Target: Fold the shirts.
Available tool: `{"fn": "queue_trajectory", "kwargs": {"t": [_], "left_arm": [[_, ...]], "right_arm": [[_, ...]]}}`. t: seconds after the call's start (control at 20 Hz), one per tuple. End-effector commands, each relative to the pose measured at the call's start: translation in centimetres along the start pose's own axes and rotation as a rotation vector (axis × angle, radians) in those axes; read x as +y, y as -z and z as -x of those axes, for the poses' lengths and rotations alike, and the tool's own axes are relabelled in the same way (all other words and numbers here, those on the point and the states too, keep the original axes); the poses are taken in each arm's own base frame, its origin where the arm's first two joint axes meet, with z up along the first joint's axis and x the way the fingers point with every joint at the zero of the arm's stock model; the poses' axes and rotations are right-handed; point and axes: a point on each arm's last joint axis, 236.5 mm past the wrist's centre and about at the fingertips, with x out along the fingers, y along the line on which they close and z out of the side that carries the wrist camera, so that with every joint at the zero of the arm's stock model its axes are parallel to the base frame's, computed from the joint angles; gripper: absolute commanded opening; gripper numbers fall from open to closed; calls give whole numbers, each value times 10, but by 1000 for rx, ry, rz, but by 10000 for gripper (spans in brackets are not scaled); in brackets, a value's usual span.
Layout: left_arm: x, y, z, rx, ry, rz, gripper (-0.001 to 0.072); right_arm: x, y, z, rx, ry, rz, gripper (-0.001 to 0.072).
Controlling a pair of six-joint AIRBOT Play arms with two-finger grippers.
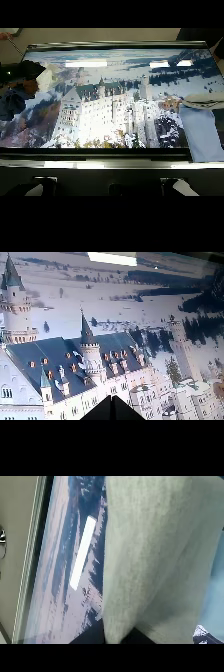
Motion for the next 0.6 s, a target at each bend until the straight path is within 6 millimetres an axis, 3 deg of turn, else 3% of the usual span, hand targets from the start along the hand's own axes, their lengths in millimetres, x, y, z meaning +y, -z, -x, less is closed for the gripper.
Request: {"fn": "queue_trajectory", "kwargs": {"t": [0.0,0.3,0.4,0.55], "left_arm": [[0,0,0,1,0,-11,21],[0,1,0,3,1,-23,22],[-1,1,0,3,1,-23,21],[-1,1,0,3,1,-23,22]], "right_arm": [[-29,11,7,44,119,-6,51],[-165,65,53,289,698,-29,51],[-195,86,54,379,778,-37,51],[-230,107,38,442,815,-39,52]]}}
